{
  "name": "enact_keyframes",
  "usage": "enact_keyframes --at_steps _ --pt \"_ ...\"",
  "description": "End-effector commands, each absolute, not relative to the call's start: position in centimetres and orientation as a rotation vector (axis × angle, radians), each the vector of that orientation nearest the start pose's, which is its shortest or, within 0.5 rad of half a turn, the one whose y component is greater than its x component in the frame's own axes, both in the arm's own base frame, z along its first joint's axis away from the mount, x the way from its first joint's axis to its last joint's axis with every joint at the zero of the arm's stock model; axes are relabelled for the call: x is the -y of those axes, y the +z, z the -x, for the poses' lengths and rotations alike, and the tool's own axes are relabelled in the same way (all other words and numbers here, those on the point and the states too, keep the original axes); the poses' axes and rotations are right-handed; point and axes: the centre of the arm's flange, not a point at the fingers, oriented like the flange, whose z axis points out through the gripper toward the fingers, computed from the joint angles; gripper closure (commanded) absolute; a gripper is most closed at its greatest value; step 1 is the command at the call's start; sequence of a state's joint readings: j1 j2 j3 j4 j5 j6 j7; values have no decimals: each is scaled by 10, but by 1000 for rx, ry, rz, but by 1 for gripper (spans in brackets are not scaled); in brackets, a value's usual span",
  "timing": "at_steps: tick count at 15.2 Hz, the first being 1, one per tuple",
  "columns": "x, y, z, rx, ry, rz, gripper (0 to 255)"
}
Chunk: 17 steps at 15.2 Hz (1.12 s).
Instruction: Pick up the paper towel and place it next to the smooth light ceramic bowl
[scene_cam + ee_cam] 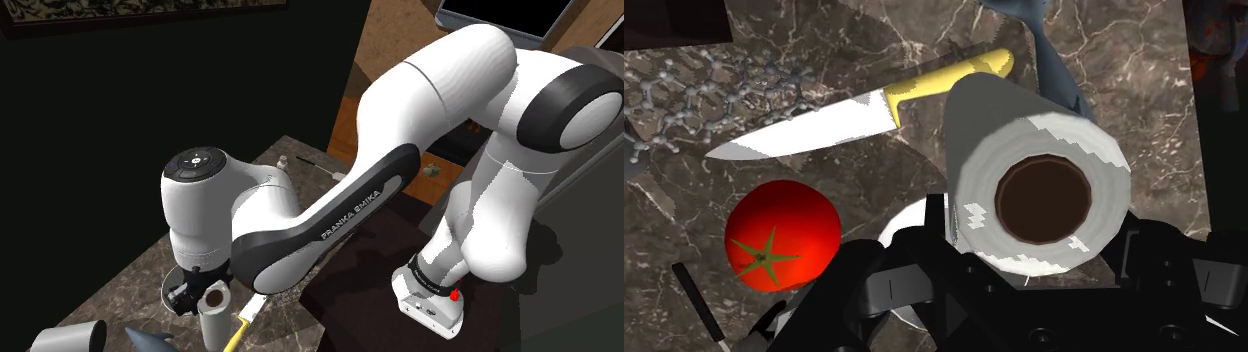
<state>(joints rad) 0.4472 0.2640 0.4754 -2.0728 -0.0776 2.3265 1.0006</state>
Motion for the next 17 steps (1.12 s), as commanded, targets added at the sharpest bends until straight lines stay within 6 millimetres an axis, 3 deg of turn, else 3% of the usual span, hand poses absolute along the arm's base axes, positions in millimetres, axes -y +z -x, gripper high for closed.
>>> enact_keyframes --at_steps 1,10,17 --pt "-461 309 -358 -63 60 3086 255" --pt "-461 262 -358 -63 60 3086 255" --pt "-461 262 -358 -63 60 3086 255"
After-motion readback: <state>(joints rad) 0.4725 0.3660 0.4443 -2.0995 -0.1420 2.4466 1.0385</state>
